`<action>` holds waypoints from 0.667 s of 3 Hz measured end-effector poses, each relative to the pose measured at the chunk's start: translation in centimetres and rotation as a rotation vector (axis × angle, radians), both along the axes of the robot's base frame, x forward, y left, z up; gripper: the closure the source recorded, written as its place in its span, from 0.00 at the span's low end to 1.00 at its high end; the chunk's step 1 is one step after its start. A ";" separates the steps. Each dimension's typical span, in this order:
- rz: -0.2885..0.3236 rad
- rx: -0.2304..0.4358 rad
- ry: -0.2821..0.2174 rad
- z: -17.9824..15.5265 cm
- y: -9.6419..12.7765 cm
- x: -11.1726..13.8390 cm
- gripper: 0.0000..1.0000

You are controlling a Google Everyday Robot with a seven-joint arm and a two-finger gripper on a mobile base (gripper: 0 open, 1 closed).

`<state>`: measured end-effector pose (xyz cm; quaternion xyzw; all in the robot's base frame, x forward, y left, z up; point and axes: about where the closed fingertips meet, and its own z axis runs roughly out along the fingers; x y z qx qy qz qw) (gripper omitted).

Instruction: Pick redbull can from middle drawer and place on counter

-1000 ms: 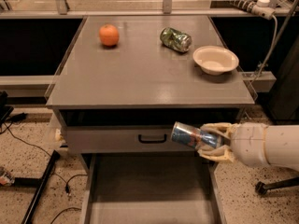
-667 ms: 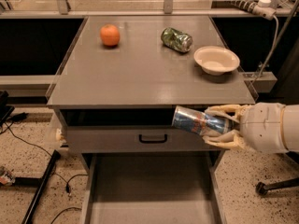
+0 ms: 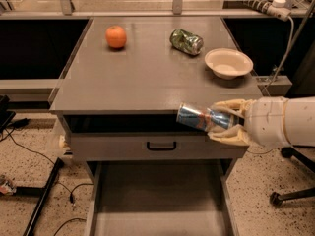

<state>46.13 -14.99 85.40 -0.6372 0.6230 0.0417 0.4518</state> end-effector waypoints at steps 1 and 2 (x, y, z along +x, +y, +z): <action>-0.004 -0.032 -0.008 1.2 1.2 4.4 1.00; 0.052 -0.019 0.000 2.2 4.7 9.1 1.00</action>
Offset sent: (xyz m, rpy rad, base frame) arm 0.1530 0.0908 0.0346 0.0200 0.0126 0.1318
